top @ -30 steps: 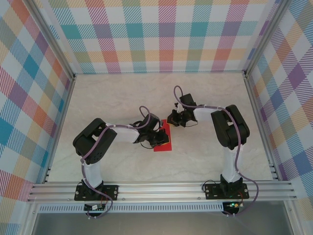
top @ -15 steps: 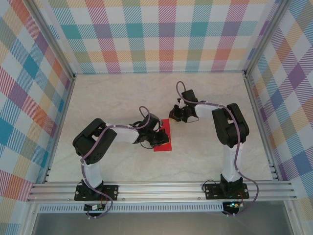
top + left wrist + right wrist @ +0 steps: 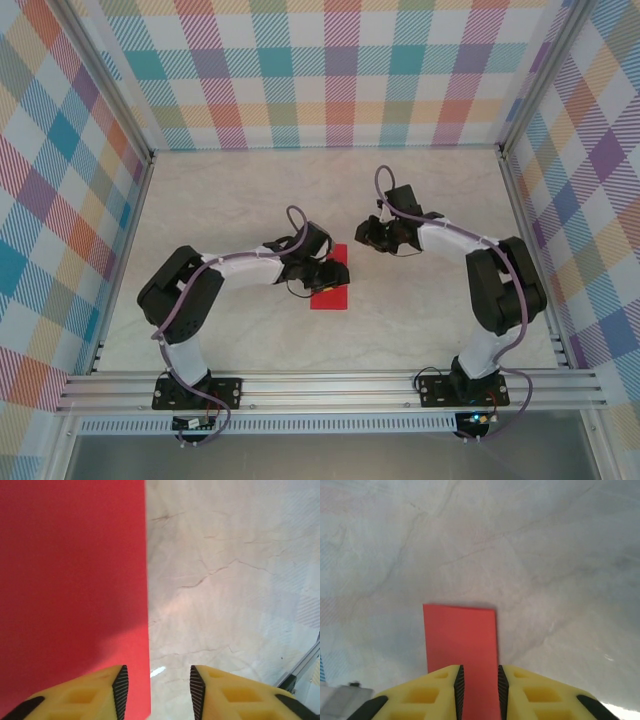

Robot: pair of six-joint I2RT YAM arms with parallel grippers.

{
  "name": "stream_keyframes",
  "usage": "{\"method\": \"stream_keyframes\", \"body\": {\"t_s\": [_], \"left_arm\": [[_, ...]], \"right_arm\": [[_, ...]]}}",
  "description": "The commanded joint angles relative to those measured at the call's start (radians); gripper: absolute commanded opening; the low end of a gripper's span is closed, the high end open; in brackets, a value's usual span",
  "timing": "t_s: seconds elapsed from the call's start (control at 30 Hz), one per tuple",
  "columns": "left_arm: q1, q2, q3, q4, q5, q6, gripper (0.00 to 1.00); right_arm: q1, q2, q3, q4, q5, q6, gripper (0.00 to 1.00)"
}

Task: Fold a paper plane with a square sheet of paper (pick it up from the middle)

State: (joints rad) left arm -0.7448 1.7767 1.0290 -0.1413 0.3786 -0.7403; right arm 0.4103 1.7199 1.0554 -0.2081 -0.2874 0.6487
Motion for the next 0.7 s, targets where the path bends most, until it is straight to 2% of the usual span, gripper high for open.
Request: {"method": "stream_keyframes", "body": {"t_s": [0.0, 0.17, 0.37, 0.47, 0.67], "left_arm": [[0.006, -0.082, 0.027, -0.121, -0.093, 0.037, 0.45], [0.056, -0.145, -0.021, -0.21, -0.178, 0.029, 0.58], [0.103, -0.165, -0.099, -0.18, -0.133, -0.019, 0.67], [0.11, -0.157, -0.126, -0.128, -0.075, -0.038, 0.67], [0.111, -0.123, -0.15, -0.027, 0.023, -0.058, 0.55]], "right_arm": [[0.058, -0.036, -0.015, -0.085, 0.089, -0.024, 0.32], [0.139, -0.001, 0.021, -0.139, 0.157, -0.014, 0.34], [0.164, 0.044, 0.03, -0.09, 0.134, 0.026, 0.33], [0.163, 0.037, 0.023, -0.079, 0.137, 0.038, 0.33], [0.164, 0.017, 0.008, -0.072, 0.126, 0.043, 0.33]]}}
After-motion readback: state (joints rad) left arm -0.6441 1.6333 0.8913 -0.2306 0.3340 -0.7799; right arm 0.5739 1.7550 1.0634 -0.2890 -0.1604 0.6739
